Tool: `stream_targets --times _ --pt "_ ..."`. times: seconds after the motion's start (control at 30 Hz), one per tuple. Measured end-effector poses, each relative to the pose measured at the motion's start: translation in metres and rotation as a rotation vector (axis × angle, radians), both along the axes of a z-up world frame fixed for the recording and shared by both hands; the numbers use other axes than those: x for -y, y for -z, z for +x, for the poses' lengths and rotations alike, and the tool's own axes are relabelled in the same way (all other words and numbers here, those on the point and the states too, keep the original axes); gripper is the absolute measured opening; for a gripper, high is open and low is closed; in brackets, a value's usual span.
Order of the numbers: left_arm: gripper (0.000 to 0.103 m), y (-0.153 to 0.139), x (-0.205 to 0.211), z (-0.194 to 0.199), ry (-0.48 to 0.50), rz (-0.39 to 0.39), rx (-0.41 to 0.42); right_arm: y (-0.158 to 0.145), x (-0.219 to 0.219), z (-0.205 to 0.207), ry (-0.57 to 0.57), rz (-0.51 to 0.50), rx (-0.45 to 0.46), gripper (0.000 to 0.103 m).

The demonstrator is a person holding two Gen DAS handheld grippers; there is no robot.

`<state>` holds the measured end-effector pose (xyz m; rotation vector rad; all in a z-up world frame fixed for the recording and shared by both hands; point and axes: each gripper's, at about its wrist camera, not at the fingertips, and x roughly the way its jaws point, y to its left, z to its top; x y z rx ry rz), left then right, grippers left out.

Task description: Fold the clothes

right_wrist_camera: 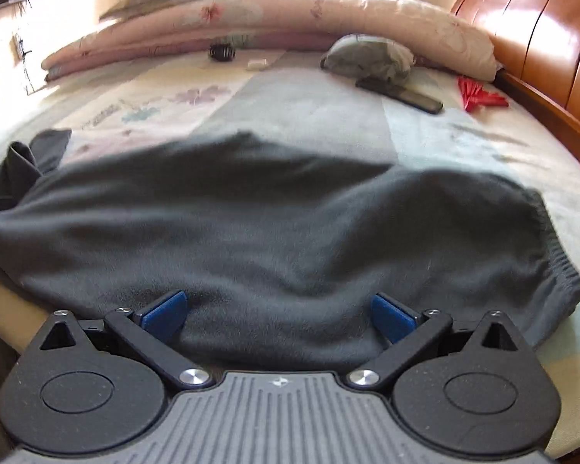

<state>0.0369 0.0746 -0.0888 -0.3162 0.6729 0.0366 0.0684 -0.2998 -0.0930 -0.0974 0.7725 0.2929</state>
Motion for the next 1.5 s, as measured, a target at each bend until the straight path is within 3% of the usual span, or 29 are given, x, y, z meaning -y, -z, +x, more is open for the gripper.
stream_targets --times 0.3,0.4,0.5,0.7,0.77,0.87,1.07,1.13,1.2,1.4,1.5 --pt "0.048 -0.009 -0.025 -0.018 0.070 -0.158 0.000 0.000 0.004 -0.010 -0.009 0.016 0.029 0.103" --pt "0.050 -0.013 -0.038 -0.025 0.081 -0.208 -0.015 0.000 0.003 -0.009 -0.008 0.013 0.023 0.103" --pt "0.050 -0.023 -0.054 -0.033 0.077 -0.186 -0.018 -0.001 0.003 -0.008 -0.009 0.011 0.017 0.103" --pt "0.054 -0.043 -0.093 -0.025 0.016 -0.219 0.067 -0.002 0.001 -0.006 -0.003 0.004 0.006 0.103" --pt "0.055 -0.046 -0.106 -0.012 0.006 -0.278 0.100 -0.002 0.000 -0.006 0.001 0.001 0.001 0.103" --pt "0.055 -0.036 -0.124 0.017 -0.024 -0.330 0.087 -0.002 -0.001 -0.006 0.005 -0.002 -0.004 0.103" --pt "0.055 0.010 -0.161 0.078 -0.071 -0.513 -0.091 -0.004 -0.002 -0.005 0.011 -0.009 -0.018 0.103" --pt "0.056 0.019 -0.169 0.086 -0.073 -0.591 -0.080 -0.004 -0.002 -0.005 0.010 -0.010 -0.021 0.103" --pt "0.057 0.023 -0.173 0.096 -0.078 -0.623 -0.074 -0.004 -0.002 -0.003 0.008 -0.009 -0.024 0.103" --pt "0.059 0.030 -0.177 0.127 -0.045 -0.636 -0.041 -0.004 -0.002 0.002 0.002 -0.005 -0.032 0.103" --pt "0.057 0.025 -0.170 0.136 -0.010 -0.575 -0.055 -0.004 -0.002 0.003 -0.002 -0.002 -0.031 0.103"
